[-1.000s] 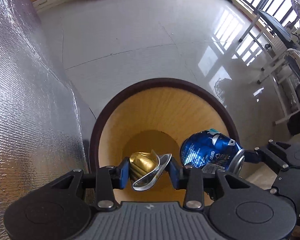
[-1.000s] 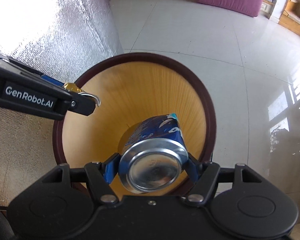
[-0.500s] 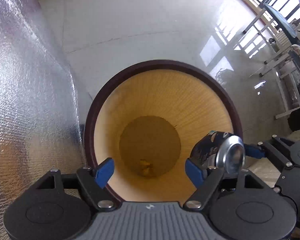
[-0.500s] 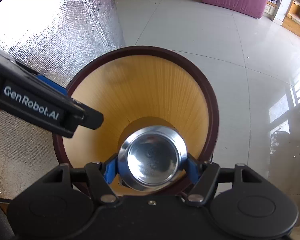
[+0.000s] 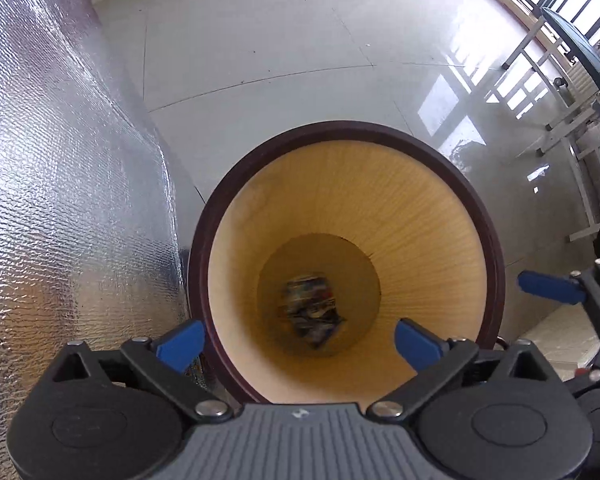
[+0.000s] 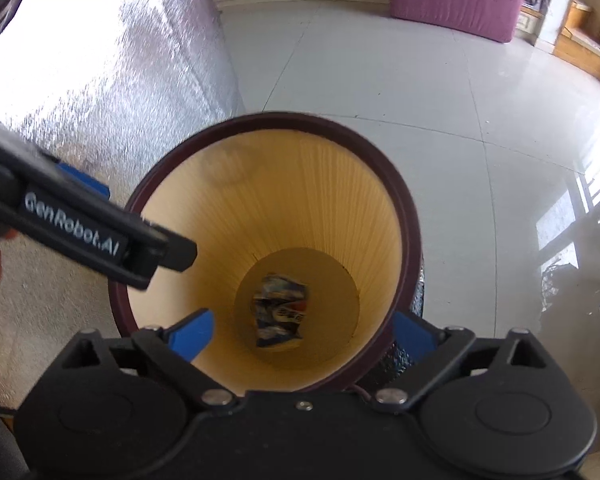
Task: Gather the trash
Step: 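Open the left tool over the wastebasket while the right tool releases the can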
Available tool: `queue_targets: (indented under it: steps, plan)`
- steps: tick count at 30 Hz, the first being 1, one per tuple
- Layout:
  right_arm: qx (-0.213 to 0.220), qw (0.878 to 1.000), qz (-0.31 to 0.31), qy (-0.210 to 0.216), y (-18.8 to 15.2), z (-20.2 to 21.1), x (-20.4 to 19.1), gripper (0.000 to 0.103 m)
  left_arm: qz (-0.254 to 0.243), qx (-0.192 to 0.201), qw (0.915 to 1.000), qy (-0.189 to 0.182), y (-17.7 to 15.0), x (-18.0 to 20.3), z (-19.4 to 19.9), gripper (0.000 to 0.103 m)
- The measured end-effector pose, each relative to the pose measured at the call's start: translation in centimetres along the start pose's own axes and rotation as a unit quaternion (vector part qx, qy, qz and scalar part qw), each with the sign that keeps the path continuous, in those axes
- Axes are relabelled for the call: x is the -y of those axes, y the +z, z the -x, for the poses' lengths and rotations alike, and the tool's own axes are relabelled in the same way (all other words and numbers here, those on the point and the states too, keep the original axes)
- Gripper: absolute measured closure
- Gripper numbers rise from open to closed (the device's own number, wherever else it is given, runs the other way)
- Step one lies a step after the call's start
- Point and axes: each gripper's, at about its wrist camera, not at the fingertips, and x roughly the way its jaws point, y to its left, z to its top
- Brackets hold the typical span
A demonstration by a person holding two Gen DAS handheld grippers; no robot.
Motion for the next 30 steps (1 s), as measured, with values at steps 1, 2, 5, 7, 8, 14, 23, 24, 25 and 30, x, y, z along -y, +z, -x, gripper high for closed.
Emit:
queue_targets:
  steps: [1, 2, 5, 7, 8, 14, 23, 24, 25, 30]
  plan:
    - [0.003, 1.0, -0.005, 0.0, 0.1, 0.2, 0.2, 0.0, 0.002, 0.001, 1.0, 0.0, -0.1, -0.1, 0.1, 0.001]
    - [0.005, 1.0, -0.007, -0.001, 0.1, 0.4, 0.2, 0.0, 0.005, 0.001, 1.0, 0.0, -0.1, -0.2, 0.1, 0.0]
    - [0.009, 1.0, -0.002, -0.006, 0.1, 0.9, 0.1, 0.0, 0.012, 0.003, 0.9999, 0.0, -0.1, -0.4, 0.3, 0.0]
    - [0.009, 1.0, 0.007, -0.011, -0.1, 1.1, -0.2, 0.0, 0.015, 0.004, 0.9999, 0.0, -0.2, -0.6, 0.5, 0.0]
    - [0.01, 1.0, 0.009, -0.014, -0.1, 1.1, -0.3, 0.0, 0.016, 0.006, 0.9999, 0.001, -0.3, -0.7, 0.5, 0.0]
    - [0.018, 1.0, -0.006, -0.02, -0.2, 2.0, 0.0, 0.0, 0.016, 0.023, 0.9996, 0.004, -0.9, -1.0, 1.3, 0.0]
    - [0.022, 0.998, -0.047, -0.024, -0.5, 3.7, 1.1, 0.0, 0.039, 0.048, 0.998, 0.016, -2.0, -1.5, 3.4, 0.0]
    - [0.024, 0.998, -0.049, -0.023, -0.4, 3.9, 1.3, 0.0, 0.038, 0.051, 0.9978, 0.016, -2.3, -1.4, 3.6, 0.0]
    - [0.026, 0.998, -0.05, -0.022, -0.5, 4.1, 1.3, 0.0, 0.039, 0.054, 0.9977, 0.016, -2.5, -1.3, 3.9, 0.0]
    - [0.033, 0.998, -0.047, -0.023, -0.6, 5.3, 0.8, 0.0, 0.056, 0.067, 0.9959, 0.021, -4.0, -1.2, 5.6, 0.0]
